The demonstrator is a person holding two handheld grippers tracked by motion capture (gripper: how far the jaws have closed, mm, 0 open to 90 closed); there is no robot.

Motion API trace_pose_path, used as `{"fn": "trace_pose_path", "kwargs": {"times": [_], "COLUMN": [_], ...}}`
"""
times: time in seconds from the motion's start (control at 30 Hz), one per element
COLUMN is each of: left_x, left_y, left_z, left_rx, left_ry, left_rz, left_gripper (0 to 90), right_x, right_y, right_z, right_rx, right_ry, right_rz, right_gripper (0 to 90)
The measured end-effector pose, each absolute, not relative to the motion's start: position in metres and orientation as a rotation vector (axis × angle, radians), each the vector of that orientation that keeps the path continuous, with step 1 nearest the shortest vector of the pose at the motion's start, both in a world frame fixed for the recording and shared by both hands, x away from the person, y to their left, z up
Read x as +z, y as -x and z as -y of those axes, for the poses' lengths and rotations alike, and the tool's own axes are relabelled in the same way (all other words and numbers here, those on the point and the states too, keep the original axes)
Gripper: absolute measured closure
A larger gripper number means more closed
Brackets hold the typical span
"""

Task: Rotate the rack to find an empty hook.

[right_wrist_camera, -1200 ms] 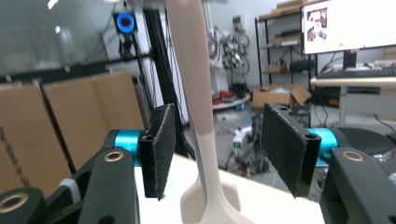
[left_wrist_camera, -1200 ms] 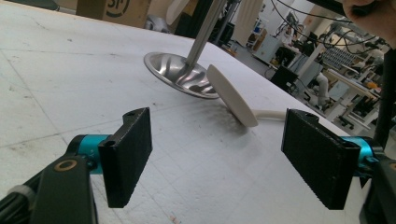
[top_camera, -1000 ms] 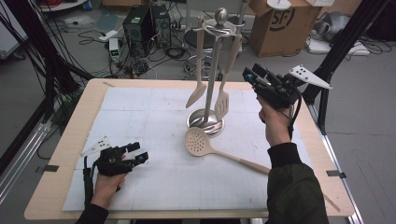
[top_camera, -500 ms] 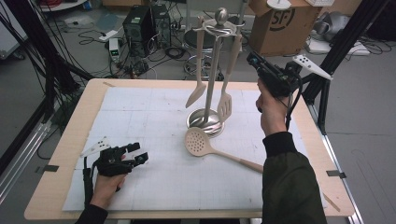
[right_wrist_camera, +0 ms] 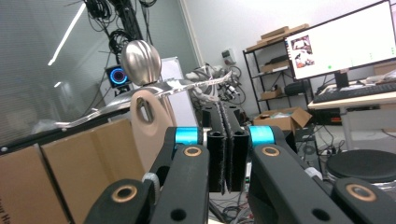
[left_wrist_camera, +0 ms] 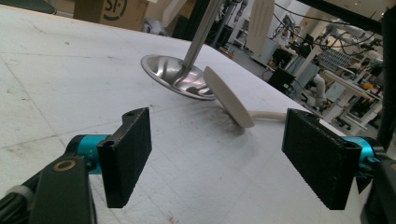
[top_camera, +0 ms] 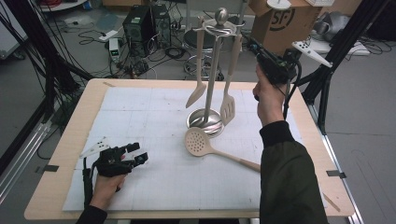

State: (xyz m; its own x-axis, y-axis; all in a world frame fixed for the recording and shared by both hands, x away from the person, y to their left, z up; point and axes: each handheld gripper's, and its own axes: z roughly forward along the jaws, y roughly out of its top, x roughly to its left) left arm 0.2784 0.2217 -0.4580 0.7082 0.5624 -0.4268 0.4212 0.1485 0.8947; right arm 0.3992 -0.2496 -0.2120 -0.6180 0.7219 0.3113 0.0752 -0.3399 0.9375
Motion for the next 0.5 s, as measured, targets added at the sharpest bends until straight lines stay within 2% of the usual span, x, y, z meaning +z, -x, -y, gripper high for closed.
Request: {"fn": "trace_pose_path", "kwargs": {"times": [0.5], "left_x": [-0.458], "left_y": [-0.278], "left_z": [-0.222], "left_rx": [0.125], "left_ry": [-1.471], "left_rz": [-0.857], "left_gripper": [24.7], "right_x": [-0.207], "right_y": [-0.410], "right_z": [0.232], "right_rx": [2.032], "right_ry": [-1.056], "right_rz": [-1.497], "right_gripper": [89.4]}}
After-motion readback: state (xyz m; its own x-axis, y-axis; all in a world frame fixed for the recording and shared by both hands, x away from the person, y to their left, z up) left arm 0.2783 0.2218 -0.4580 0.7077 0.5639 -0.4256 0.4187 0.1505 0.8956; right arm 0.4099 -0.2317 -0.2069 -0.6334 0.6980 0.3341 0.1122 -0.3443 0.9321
